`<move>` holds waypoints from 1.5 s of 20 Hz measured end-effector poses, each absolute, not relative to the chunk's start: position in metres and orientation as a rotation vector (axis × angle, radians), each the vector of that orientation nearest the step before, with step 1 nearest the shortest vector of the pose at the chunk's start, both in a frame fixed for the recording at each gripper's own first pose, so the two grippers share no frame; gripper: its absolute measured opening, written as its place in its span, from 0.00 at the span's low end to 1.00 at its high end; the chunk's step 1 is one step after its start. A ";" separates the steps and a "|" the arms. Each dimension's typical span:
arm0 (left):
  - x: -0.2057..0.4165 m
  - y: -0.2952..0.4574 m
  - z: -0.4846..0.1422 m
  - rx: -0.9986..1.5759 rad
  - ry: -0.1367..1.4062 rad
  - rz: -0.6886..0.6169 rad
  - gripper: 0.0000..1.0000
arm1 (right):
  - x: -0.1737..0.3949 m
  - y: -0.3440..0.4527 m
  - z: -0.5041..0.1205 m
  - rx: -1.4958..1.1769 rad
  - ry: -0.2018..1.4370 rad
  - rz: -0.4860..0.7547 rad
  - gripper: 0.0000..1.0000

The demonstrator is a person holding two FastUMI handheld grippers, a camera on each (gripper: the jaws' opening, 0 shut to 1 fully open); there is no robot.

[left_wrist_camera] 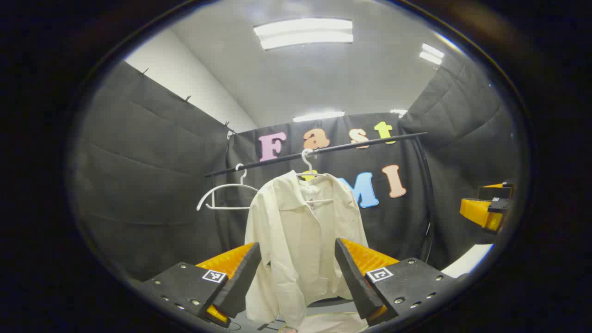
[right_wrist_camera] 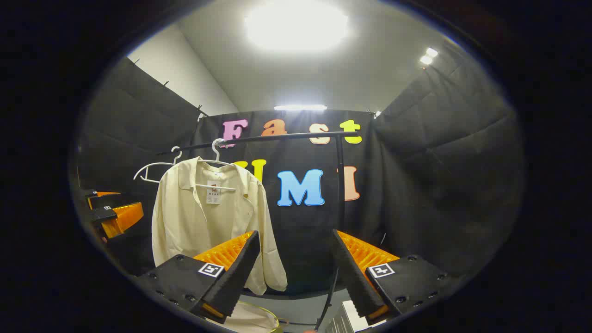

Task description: Grasp the clothes on the hanger with both hands and then place them into the laundry hamper below.

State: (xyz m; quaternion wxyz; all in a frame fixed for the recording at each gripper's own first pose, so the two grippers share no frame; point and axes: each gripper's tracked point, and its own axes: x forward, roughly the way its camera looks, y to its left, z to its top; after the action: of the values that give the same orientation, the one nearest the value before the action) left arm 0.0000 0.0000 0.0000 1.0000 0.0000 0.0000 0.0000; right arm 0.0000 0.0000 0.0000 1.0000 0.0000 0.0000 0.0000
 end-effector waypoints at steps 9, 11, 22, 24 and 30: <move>0.003 0.010 -0.002 -0.006 0.002 -0.026 0.93 | -0.004 0.014 -0.001 0.001 -0.003 -0.018 0.97; 0.005 0.012 -0.004 -0.014 0.001 -0.032 0.94 | -0.003 0.016 -0.001 -0.005 -0.010 -0.021 0.96; 0.047 0.007 0.007 -0.014 -0.026 0.001 0.94 | 0.054 0.048 0.007 0.012 -0.049 0.088 0.97; 0.061 0.006 0.006 -0.009 -0.027 0.019 0.94 | 0.074 0.056 0.007 0.017 -0.055 0.124 0.97; 0.115 -0.007 0.003 0.005 -0.029 0.048 0.94 | 0.135 0.080 0.003 0.037 -0.052 0.216 0.97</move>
State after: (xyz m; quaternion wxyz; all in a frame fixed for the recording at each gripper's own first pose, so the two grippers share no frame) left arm 0.1154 -0.0073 0.0035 0.9996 0.0024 -0.0143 0.0240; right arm 0.1346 0.0797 0.0029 0.9936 0.0186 -0.0257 0.1080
